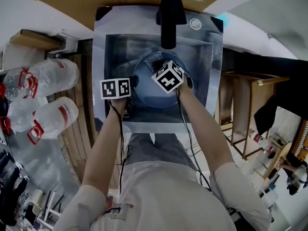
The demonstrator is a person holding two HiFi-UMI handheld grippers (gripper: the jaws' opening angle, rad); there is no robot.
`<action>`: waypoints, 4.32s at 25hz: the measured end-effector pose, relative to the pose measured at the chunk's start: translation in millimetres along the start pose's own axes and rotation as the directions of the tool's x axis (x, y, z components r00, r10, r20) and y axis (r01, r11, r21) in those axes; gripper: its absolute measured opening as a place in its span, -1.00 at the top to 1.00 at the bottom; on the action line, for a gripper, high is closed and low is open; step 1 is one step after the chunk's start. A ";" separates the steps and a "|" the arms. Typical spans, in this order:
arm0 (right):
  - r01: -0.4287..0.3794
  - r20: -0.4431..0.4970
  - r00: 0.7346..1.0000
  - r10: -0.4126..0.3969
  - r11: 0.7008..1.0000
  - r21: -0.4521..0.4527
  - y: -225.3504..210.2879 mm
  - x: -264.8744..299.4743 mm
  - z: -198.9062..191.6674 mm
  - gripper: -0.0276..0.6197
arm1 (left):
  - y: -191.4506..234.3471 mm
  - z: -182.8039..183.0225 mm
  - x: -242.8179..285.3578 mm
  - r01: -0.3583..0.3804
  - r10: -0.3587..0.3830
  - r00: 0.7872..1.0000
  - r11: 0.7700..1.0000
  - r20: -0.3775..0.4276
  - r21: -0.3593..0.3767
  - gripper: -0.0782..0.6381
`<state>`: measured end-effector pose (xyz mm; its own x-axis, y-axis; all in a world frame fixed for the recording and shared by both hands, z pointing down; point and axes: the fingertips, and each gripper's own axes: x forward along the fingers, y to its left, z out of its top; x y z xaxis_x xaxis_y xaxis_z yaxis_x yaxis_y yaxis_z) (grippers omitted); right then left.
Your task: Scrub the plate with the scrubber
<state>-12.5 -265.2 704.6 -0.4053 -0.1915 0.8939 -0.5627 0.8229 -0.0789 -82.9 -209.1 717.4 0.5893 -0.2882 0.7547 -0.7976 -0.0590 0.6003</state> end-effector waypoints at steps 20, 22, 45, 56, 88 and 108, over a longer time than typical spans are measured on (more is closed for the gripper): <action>-0.151 -0.130 0.979 0.155 0.988 0.039 101.1 -30.0 -65.4 0.81 | 2.0 0.3 0.1 -0.028 0.033 0.999 0.990 0.029 -0.141 0.67; -0.149 -0.097 0.984 0.150 0.989 0.020 107.0 -21.7 -51.0 0.81 | 1.4 0.5 0.3 -0.023 0.027 0.999 0.989 0.026 -0.143 0.67; 0.025 -0.132 0.991 -0.023 1.000 0.011 -20.7 -20.6 -40.1 0.81 | 0.8 1.4 0.9 -0.010 0.010 1.000 0.995 0.009 -0.103 0.67; -0.129 -0.214 0.970 0.117 0.991 -0.043 66.1 -45.4 -90.1 0.81 | 1.9 2.9 0.8 0.011 -0.007 1.000 0.989 0.029 -0.147 0.67; 0.148 -0.193 0.954 -0.230 0.919 -0.366 6.6 -40.2 -90.5 0.82 | -0.1 3.7 1.9 -0.036 0.036 0.999 0.999 0.027 -0.022 0.67; 0.188 0.023 0.982 -0.187 0.957 -0.222 29.4 7.8 0.8 0.81 | 1.7 4.5 1.8 0.024 -0.015 0.997 0.994 0.079 -0.110 0.67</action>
<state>-32.8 -242.9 708.9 -0.3096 -0.3545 0.8823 -0.4544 0.8703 0.1902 -83.8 -214.0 718.6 0.5892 -0.3617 0.7225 -0.7644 0.0401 0.6435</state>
